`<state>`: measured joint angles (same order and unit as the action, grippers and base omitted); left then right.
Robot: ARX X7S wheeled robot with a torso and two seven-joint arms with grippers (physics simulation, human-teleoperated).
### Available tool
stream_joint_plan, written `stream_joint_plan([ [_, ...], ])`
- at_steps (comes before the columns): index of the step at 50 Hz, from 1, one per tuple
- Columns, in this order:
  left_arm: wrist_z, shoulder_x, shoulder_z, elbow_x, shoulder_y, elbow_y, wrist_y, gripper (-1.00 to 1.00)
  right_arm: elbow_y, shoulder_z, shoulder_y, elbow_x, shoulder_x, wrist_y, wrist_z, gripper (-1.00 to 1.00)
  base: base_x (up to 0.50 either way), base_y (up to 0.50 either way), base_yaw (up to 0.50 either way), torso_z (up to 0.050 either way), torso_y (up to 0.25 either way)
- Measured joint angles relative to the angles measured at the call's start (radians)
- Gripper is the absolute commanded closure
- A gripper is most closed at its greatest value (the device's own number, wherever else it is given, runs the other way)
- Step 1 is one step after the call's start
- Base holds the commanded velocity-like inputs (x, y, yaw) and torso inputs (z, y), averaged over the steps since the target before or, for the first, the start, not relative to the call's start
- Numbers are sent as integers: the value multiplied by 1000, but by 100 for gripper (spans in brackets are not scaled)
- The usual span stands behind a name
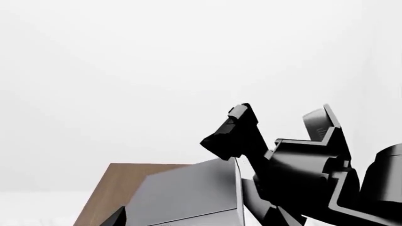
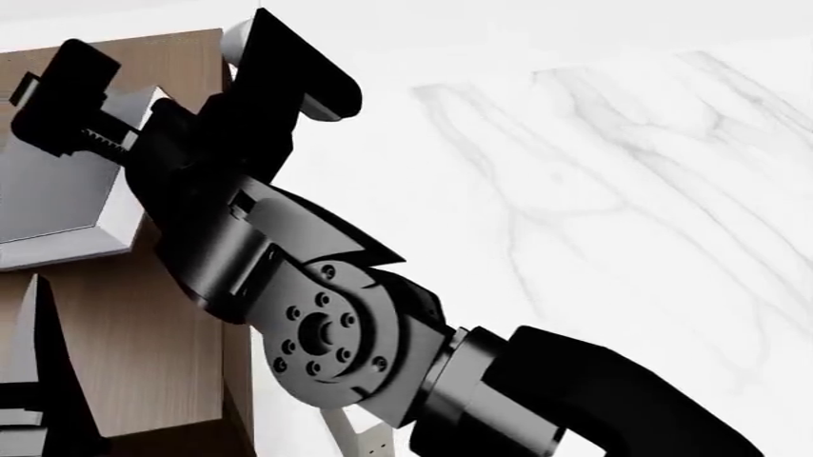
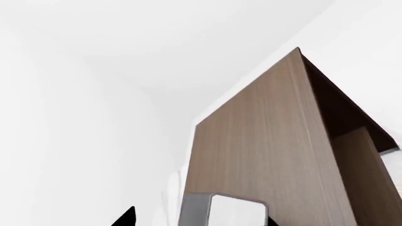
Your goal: Pick up the book in the middle and place it on the cabinet shelf.
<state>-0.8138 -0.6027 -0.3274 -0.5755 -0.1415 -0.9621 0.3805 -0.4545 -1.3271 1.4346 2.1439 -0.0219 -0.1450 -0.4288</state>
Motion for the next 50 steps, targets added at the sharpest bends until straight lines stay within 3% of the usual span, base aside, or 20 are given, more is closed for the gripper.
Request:
stream_joint_plan([
  [14,-1,-1,-9,3,-2,8,-6,-100,-10,5,-2,14,-32,-5,5,-100,0,0,0,0,1],
  [34,-5,-4,-18,5,-6,15,-8,-100,61,55,-38,-13,-164,-66,-5,-100,0,0,0,0,0],
  [43,-3,-1,-19,-4,-29,36,-4,-100,223,72,-102,-125,-297,-209,-80,-100,0,0,0,0,0],
  [50,-15,5,-8,-53,-139,53,63,-100,362,76,-125,-273,-436,-323,-207,-100,0,0,0,1,0],
])
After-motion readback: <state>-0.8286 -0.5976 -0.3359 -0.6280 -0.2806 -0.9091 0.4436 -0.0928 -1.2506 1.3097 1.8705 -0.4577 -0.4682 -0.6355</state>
